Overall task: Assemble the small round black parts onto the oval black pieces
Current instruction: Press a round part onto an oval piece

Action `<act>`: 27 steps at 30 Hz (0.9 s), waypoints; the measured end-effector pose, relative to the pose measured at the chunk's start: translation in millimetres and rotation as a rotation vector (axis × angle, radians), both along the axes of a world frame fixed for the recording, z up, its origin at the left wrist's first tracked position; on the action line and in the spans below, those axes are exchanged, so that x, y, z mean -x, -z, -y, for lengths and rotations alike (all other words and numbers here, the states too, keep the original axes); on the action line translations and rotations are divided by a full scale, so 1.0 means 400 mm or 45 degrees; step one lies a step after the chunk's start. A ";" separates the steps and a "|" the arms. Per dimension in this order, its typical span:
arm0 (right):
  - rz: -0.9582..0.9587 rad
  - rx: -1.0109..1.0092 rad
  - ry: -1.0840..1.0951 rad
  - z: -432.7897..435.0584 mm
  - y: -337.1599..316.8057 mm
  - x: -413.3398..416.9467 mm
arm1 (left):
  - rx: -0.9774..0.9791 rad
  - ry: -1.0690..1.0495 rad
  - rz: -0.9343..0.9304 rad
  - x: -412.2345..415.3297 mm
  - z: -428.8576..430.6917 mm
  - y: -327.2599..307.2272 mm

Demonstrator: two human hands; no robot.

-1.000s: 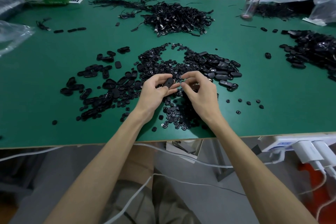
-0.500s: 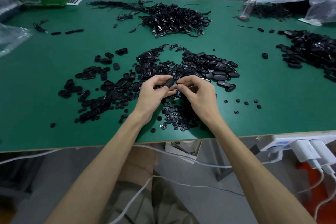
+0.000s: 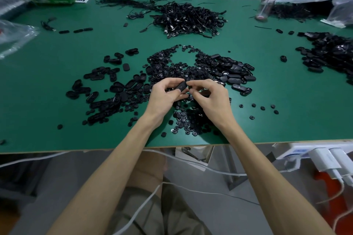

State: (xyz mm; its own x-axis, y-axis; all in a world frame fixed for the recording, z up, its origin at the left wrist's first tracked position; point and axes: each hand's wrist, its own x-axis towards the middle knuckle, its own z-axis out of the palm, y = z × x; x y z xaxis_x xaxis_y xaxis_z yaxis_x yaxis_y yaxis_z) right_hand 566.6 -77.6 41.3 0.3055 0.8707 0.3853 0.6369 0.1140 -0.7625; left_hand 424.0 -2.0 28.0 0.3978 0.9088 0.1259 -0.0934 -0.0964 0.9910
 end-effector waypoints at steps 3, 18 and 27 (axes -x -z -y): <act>-0.014 0.002 -0.021 -0.001 0.004 -0.002 | 0.003 -0.002 -0.007 -0.001 -0.004 0.003; 0.000 -0.036 -0.036 -0.010 0.020 -0.005 | -0.043 -0.012 -0.071 -0.001 -0.006 0.006; 0.006 -0.020 -0.018 -0.016 0.023 -0.008 | -0.076 0.013 -0.032 0.004 -0.004 0.003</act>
